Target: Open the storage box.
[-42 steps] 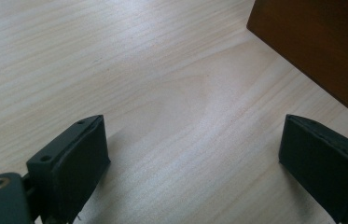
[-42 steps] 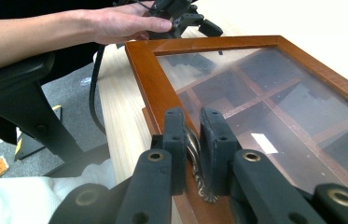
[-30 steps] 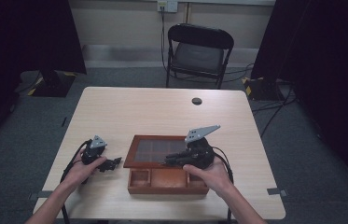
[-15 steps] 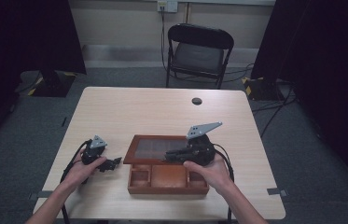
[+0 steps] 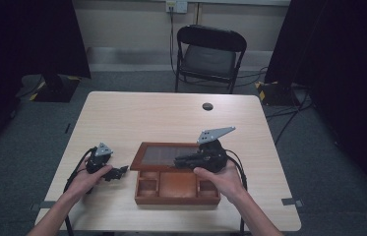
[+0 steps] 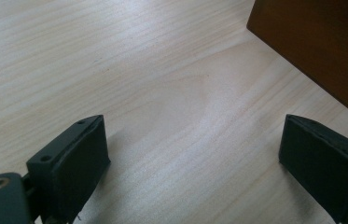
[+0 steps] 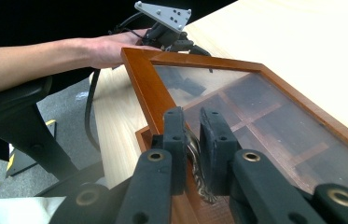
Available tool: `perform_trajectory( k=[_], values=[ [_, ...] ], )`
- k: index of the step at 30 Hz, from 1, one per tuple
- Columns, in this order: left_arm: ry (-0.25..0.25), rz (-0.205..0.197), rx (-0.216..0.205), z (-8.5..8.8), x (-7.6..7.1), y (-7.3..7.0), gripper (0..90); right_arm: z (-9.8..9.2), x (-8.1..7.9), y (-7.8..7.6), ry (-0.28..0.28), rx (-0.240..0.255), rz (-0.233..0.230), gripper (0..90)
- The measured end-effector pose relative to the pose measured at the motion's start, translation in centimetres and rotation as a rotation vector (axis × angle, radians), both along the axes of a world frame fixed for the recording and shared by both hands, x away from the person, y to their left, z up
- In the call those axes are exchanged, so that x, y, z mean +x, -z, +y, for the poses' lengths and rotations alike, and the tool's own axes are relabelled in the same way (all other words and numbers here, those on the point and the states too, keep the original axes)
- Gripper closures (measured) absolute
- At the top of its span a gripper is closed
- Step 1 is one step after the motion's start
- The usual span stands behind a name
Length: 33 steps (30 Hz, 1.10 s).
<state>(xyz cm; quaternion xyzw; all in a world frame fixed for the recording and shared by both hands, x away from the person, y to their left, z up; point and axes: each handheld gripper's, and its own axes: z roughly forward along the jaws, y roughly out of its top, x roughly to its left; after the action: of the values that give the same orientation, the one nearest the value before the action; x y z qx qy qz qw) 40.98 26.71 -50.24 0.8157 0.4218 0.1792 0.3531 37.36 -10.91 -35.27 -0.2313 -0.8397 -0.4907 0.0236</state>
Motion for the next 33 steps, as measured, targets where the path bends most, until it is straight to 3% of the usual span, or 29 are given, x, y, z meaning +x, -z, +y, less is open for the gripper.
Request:
perform_trajectory(
  k=[33],
  values=[
    [0.002,-0.001,0.005,0.03,0.01,-0.03,7.4,-0.08,0.74,-0.98,0.02,0.019,-0.013,81.8]
  ],
)
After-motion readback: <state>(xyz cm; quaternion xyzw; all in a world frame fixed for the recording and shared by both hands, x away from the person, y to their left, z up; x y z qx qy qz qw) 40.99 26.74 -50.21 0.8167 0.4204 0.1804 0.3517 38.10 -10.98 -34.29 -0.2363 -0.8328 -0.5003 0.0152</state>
